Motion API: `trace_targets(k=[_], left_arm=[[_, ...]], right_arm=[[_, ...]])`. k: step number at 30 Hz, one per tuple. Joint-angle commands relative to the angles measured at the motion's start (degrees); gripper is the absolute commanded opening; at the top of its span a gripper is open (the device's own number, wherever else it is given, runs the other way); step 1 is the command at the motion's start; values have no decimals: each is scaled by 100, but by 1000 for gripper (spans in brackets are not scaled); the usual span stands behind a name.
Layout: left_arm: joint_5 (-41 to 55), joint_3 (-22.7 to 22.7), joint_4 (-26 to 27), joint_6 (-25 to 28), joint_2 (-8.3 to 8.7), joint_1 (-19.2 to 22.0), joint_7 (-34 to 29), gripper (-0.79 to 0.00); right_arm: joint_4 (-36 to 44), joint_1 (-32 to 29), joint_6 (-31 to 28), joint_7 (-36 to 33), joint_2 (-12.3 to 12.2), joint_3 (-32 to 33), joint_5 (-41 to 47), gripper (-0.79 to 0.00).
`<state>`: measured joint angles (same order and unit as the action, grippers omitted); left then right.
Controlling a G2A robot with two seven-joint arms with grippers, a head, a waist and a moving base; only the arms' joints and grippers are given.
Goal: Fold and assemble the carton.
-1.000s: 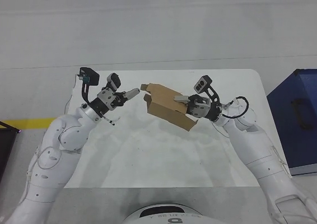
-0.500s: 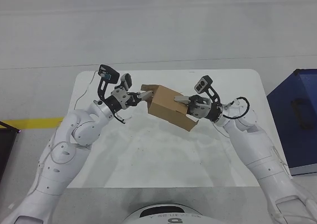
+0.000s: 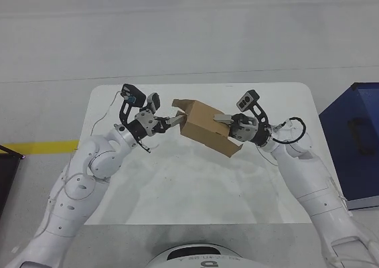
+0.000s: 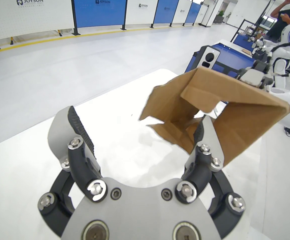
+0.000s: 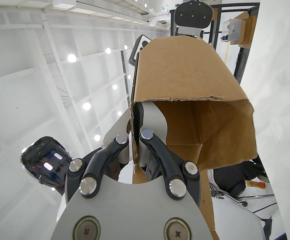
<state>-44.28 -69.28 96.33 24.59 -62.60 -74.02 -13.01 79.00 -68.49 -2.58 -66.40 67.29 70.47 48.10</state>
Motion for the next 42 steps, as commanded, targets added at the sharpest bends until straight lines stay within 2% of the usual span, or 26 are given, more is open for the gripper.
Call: trace_targets(k=[1,7,11,19,30,36,42], left_arm=[[234,-271,-59,209,41,-187,95,0],[748,-1043,-120,854,160,-769,310,0],[921,-1185,-190,1032,186,-923,215,0],[1116,-521,-550,1041,95,-403,-303,0],[987,217,-520,759,-51,158,-530,0],[1007,337,-586,727,-89,305,-532,0],[1203,107,-770,908,-58,255,-441,0]], right_arm=[[-1,2,0,4,1,-4,-2,-785],[-1,2,0,4,1,-4,-2,-785],[119,-71,63,31,0,27,131,-785],[278,-270,88,-181,-59,258,175,-785],[380,-317,260,-66,-91,280,-25,-785],[399,-317,298,-49,-97,263,-53,-785],[401,-356,274,-190,-110,322,85,-785]])
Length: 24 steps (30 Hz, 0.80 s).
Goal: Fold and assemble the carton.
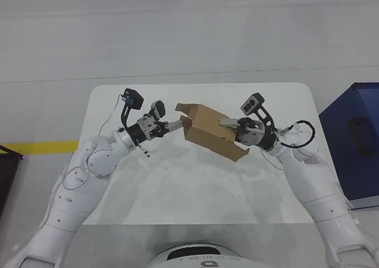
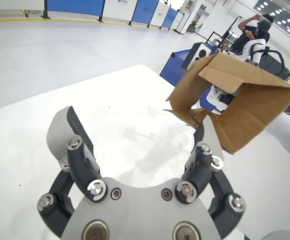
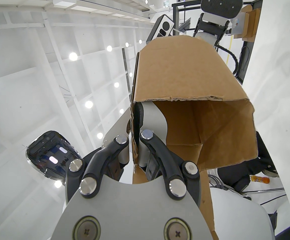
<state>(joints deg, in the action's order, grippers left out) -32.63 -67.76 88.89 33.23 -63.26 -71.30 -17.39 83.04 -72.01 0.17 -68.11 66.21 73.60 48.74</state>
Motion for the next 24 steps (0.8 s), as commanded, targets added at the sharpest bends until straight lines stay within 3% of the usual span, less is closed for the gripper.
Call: trace_targets(k=[1,8,24], left_arm=[[66,-88,-52,77,17,-37,-18,0],[140,-164,-226,145,32,-90,-64,0],[-195,347,-37,-315,-98,248,-107,0]], right_arm=[[-10,-6,-1,-37,-4,23,39,-785],[-40,17,35,-59,-8,13,71,-785],[-116,265,209,5,28,-407,-320,-785]])
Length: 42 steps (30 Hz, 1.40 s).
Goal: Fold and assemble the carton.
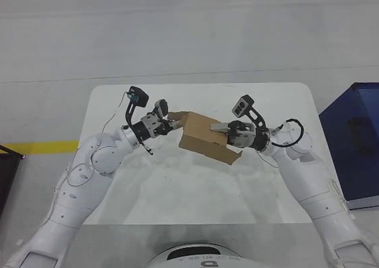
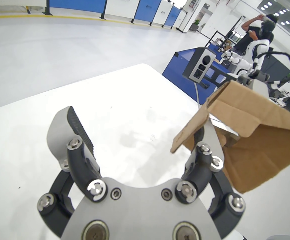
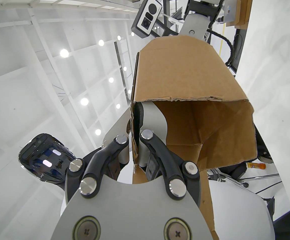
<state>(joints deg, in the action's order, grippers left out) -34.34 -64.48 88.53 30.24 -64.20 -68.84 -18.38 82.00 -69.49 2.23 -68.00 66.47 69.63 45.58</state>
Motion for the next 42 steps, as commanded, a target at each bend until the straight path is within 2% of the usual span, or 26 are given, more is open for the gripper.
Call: trace_targets(k=[1,7,12,14,21,25,28,31,33,35,39,42], left_arm=[[-53,39,-7,-38,-8,8,-14,0],[-10,-24,-102,17,-6,5,-4,0],[-37,-322,-78,123,60,-191,13,0],[-112,-466,25,-5,79,-302,178,0],[-39,-460,22,8,77,-332,172,0],[1578,-832,-296,362,136,-297,-548,0],[3003,-1125,-612,527,217,-123,-1650,0],[3672,-1349,-877,329,279,118,-2324,0],[3854,-1321,-978,87,284,309,-2604,0],[3672,-1204,-1045,-108,269,522,-2619,0],[2576,-693,-867,-423,176,799,-1979,0],[2259,-252,-741,-552,93,908,-1879,0]], right_arm=[[-25,27,2,-6,2,-21,-8,-785],[-113,47,-53,-26,-2,39,121,-785],[-89,-4,-146,-195,-15,135,293,-785],[-89,-4,-146,-195,-15,135,293,-785],[-89,-4,-146,-195,-15,135,293,-785],[46,-117,-169,-20,-31,218,277,-785],[125,-199,-177,-79,-63,320,202,-785],[216,-262,-180,-109,-89,359,40,-785],[266,-285,-173,-127,-101,367,-32,-785],[327,-306,-217,-124,-108,350,-127,-785],[439,-377,-403,-168,-117,318,-269,-785],[498,-448,-468,-163,-129,333,-314,-785]])
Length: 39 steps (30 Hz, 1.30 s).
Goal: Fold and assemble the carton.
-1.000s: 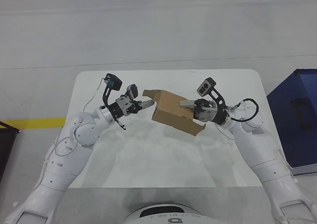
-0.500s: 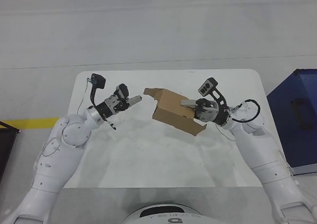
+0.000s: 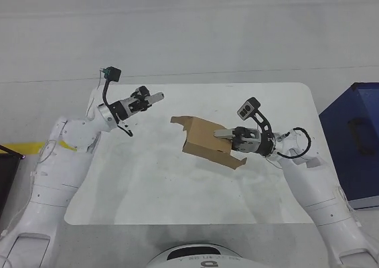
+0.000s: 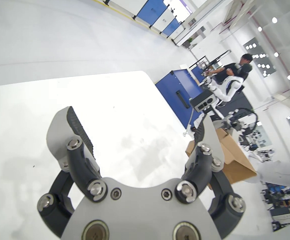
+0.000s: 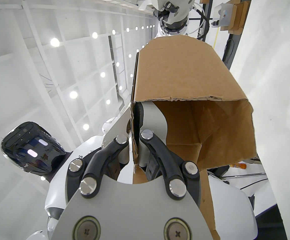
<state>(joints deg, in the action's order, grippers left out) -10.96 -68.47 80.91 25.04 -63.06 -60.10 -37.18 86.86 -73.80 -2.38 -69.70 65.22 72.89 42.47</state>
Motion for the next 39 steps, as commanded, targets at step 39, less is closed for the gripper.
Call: trace_targets(k=[39], left_arm=[[-1441,423,737,1160,-6,-636,882,0]], right_arm=[[-433,336,698,-267,-24,-75,563,-785]])
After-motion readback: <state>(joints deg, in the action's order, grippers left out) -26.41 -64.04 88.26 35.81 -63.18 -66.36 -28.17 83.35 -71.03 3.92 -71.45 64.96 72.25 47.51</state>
